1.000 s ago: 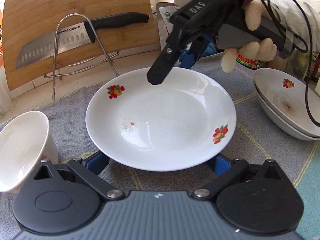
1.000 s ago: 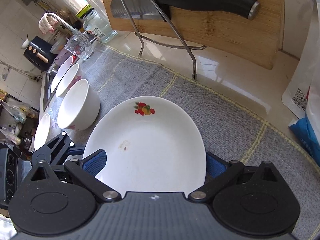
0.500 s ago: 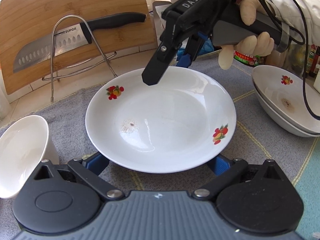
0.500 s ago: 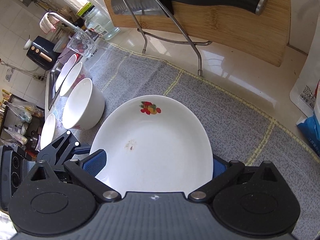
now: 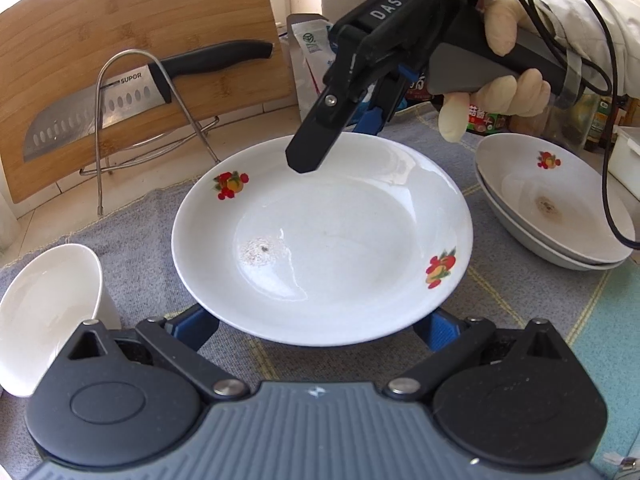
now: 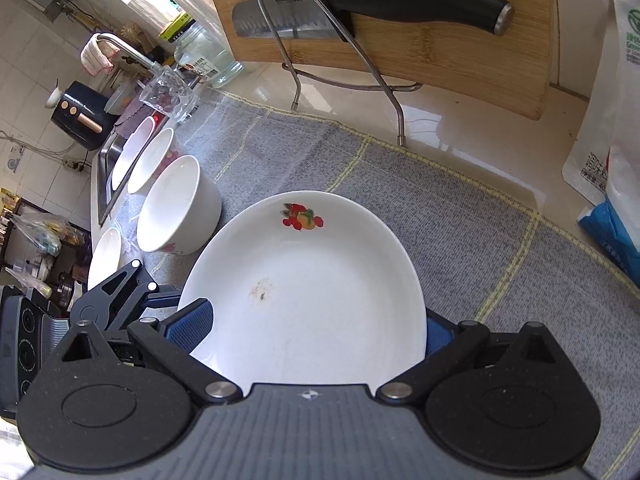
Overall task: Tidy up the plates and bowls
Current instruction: 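Lift the plate with the right tool and carry it to the stacked plates, then lower the plate onto the stack and open the right tool, then move the right tool to a white bowl and grip its rim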
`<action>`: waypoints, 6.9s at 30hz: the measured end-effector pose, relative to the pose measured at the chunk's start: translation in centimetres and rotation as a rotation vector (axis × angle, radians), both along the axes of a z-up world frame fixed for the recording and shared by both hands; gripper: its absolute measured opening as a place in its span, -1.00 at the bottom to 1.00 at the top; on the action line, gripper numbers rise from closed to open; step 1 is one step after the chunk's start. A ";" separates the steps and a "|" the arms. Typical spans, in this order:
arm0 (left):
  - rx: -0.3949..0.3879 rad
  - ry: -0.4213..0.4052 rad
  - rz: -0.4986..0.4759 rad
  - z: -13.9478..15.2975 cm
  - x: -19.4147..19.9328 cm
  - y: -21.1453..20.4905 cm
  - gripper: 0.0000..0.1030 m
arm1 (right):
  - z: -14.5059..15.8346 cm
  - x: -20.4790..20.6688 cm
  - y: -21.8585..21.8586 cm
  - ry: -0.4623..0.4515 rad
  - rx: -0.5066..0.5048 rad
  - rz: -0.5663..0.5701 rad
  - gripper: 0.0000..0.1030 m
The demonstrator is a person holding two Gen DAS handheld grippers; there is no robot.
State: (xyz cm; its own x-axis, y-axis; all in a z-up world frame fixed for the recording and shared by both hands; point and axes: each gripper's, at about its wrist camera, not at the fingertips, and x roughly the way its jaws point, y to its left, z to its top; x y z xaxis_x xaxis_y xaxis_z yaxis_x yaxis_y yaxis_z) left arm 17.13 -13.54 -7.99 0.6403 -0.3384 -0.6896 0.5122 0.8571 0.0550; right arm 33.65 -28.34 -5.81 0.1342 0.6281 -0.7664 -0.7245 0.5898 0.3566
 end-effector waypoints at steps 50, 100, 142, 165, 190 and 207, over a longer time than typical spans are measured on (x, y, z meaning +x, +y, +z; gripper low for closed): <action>0.000 0.017 -0.514 3.0 -3.9 -9.3 0.97 | -0.9 -14.8 -17.5 -0.068 0.114 -0.495 1.00; 0.070 -0.058 -0.610 2.0 -2.4 -12.0 0.97 | -2.2 -18.6 -22.4 -0.072 0.162 -0.669 1.00; -0.174 -0.183 -0.272 5.6 -6.4 0.5 0.99 | 0.5 -26.8 -8.3 -0.663 -0.143 -0.793 1.00; -0.154 -0.198 0.265 3.2 -14.0 17.4 0.99 | 1.3 -27.7 13.0 -0.778 -0.056 -0.293 1.00; -0.034 -0.141 0.335 -2.1 -12.4 22.9 0.97 | -2.8 -23.2 24.9 -0.525 -0.017 -0.022 0.99; -0.047 -0.129 0.288 -2.4 -11.9 22.7 0.81 | -3.8 -21.4 25.8 -0.394 0.000 0.030 0.51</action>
State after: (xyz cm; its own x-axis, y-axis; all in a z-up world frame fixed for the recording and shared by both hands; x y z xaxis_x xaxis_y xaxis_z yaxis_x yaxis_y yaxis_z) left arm 5.20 9.18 -10.39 0.7956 -0.1599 -0.5843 0.2396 0.9689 0.0610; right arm 12.27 -2.55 -9.66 0.3995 0.6361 -0.6602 -0.8229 0.5661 0.0476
